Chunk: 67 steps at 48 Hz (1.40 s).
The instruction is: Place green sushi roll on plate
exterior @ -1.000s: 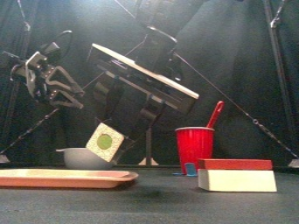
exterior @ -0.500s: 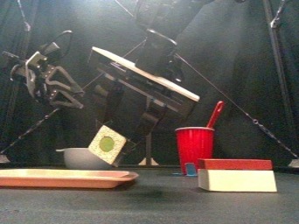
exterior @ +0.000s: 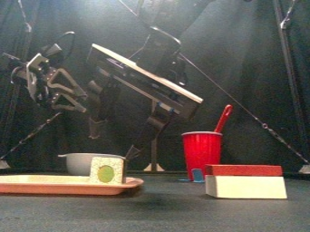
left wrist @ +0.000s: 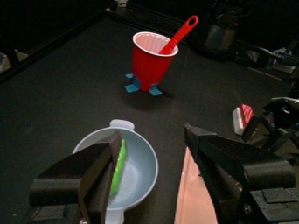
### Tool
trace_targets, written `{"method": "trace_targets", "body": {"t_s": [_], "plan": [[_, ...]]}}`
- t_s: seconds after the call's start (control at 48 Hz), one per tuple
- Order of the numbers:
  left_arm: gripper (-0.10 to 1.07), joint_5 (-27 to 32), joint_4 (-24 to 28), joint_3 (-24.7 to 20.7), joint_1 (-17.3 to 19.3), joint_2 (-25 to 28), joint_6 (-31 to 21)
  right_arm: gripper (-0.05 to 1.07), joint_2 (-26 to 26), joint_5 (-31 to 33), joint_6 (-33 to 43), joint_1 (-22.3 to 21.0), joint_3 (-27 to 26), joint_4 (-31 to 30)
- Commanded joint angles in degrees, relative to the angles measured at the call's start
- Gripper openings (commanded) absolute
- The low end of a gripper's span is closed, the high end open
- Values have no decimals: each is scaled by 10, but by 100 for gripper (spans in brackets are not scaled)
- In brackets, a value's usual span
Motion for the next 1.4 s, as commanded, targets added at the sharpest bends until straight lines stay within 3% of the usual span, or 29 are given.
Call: {"method": "trace_targets", "body": {"t_s": [0.0, 1.021, 1.375], "plan": [[93, -2, -1, -7, 0, 1, 0, 93, -11, -6, 3, -2, -16, -1], [93, -2, -1, -7, 0, 1, 0, 93, -33, 30, -3, 13, -3, 6], [93, -2, -1, -7, 0, 0, 0, 93, -20, 4, 3, 14, -8, 10]]}}
